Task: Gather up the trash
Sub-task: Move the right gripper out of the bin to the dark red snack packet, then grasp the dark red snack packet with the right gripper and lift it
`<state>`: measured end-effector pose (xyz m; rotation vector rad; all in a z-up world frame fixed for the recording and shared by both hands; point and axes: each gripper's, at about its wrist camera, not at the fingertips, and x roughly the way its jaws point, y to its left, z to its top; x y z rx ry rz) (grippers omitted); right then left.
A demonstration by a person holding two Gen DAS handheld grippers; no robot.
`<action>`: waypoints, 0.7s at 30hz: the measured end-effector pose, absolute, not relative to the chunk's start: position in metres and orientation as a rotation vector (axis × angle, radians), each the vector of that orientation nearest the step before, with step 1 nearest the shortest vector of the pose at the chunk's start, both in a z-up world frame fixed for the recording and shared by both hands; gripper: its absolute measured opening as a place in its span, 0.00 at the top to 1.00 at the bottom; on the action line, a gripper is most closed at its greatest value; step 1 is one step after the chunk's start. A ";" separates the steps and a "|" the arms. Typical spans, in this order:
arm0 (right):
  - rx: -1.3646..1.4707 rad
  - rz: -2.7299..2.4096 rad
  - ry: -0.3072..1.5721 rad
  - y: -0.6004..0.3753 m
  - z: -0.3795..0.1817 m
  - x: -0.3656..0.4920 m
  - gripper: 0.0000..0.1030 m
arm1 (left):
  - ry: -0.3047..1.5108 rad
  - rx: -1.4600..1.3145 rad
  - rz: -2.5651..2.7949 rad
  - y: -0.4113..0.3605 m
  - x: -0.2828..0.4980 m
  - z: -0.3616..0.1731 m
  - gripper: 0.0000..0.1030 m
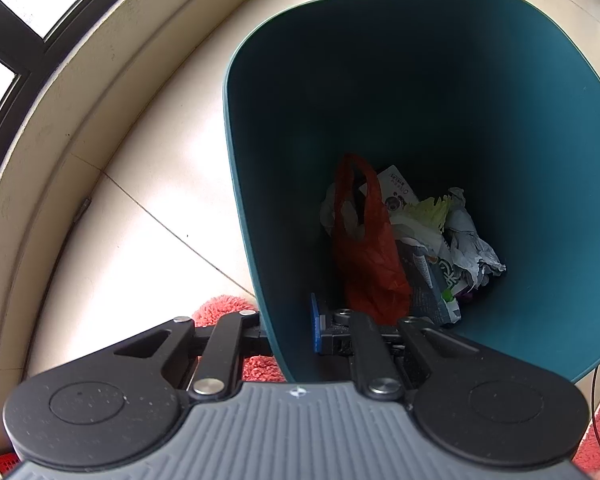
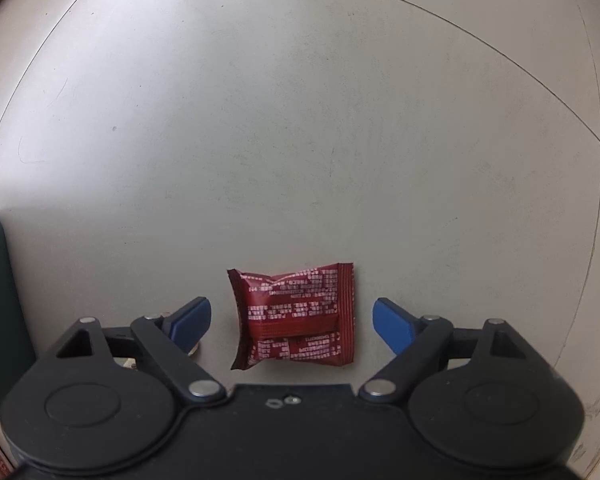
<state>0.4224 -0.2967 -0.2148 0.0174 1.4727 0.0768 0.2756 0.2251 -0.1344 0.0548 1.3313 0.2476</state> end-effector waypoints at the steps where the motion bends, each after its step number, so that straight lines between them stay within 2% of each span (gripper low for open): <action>1: 0.017 0.071 1.469 -0.297 -0.216 0.424 0.17 | 1.330 0.055 0.248 0.225 0.275 -0.135 0.88; 4: -0.018 0.069 1.446 -0.295 -0.218 0.419 0.19 | 1.330 0.054 0.247 0.224 0.275 -0.135 0.88; 10: -0.058 0.053 1.409 -0.281 -0.208 0.407 0.42 | 1.329 0.051 0.246 0.225 0.275 -0.136 0.88; 14: -0.059 0.051 1.421 -0.282 -0.202 0.401 0.45 | 1.330 0.055 0.248 0.225 0.275 -0.136 0.88; 16: -0.060 0.047 1.428 -0.281 -0.197 0.400 0.53 | 1.331 0.054 0.248 0.225 0.275 -0.137 0.88; 21: -0.066 0.071 1.425 -0.282 -0.180 0.393 0.59 | 1.334 0.057 0.253 0.224 0.277 -0.137 0.88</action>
